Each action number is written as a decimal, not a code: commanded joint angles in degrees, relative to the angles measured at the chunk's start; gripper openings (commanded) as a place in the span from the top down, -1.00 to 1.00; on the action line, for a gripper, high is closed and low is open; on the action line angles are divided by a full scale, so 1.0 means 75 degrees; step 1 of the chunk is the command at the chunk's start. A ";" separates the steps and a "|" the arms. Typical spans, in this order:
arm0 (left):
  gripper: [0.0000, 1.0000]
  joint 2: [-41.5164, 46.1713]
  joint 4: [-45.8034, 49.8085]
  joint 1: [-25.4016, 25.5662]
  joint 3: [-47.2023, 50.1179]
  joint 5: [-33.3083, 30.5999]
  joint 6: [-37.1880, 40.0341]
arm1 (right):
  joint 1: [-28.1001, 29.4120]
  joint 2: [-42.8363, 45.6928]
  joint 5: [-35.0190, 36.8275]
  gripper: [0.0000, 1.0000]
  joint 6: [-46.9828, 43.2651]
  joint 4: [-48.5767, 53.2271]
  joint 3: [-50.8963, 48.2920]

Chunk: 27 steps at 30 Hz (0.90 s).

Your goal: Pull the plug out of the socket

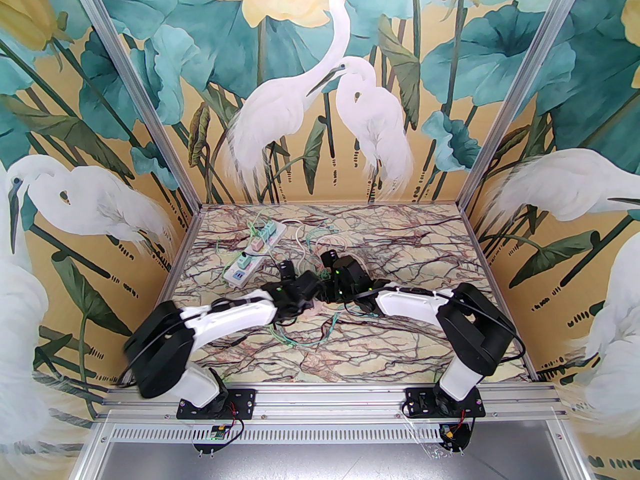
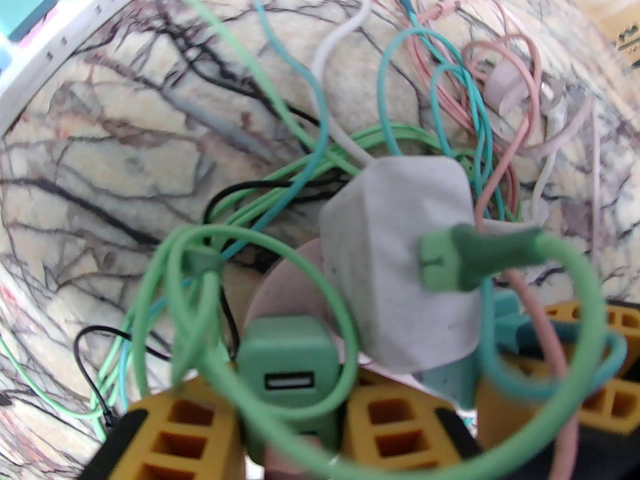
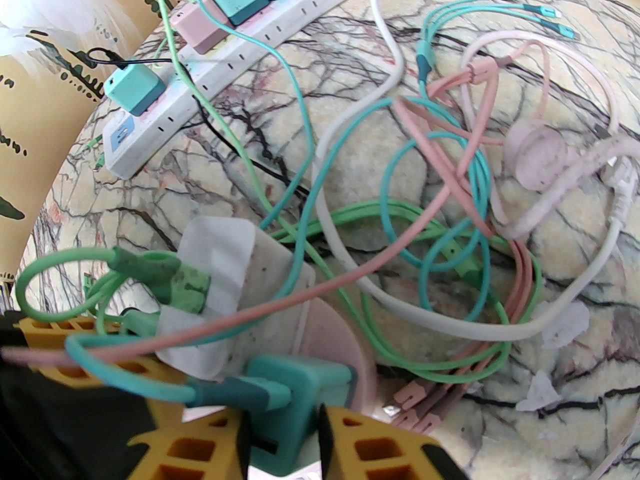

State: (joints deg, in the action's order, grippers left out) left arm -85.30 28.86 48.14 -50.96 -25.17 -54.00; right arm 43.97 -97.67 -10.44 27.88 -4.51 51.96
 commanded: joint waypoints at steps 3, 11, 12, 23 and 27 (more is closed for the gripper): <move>0.64 0.0580 -0.0617 0.0060 -0.0102 0.0537 -0.0016 | 0.0003 -0.0581 0.0366 0.39 0.0021 0.1202 -0.0242; 0.66 0.0016 -0.0727 0.0146 -0.0263 0.0623 0.0069 | 0.0039 -0.0618 0.0349 0.39 0.0045 0.1186 -0.0237; 0.67 -0.0108 -0.0625 0.0218 -0.0388 0.0549 0.0133 | 0.0053 -0.0631 0.0349 0.39 0.0037 0.1185 -0.0237; 0.73 -0.1455 0.0751 0.1081 -0.1926 -0.0619 0.0569 | 0.0173 -0.0862 0.0348 0.39 0.0011 0.1274 -0.0074; 0.73 -0.1181 0.0555 0.1019 -0.1704 -0.0509 0.0493 | 0.0176 -0.0863 0.0384 0.39 0.0003 0.1298 -0.0064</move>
State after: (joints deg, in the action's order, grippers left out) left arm -96.09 39.31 52.56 -62.04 -34.26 -52.71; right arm 44.29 -98.52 -9.89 27.88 -3.88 53.25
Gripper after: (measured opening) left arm 0.288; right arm 0.306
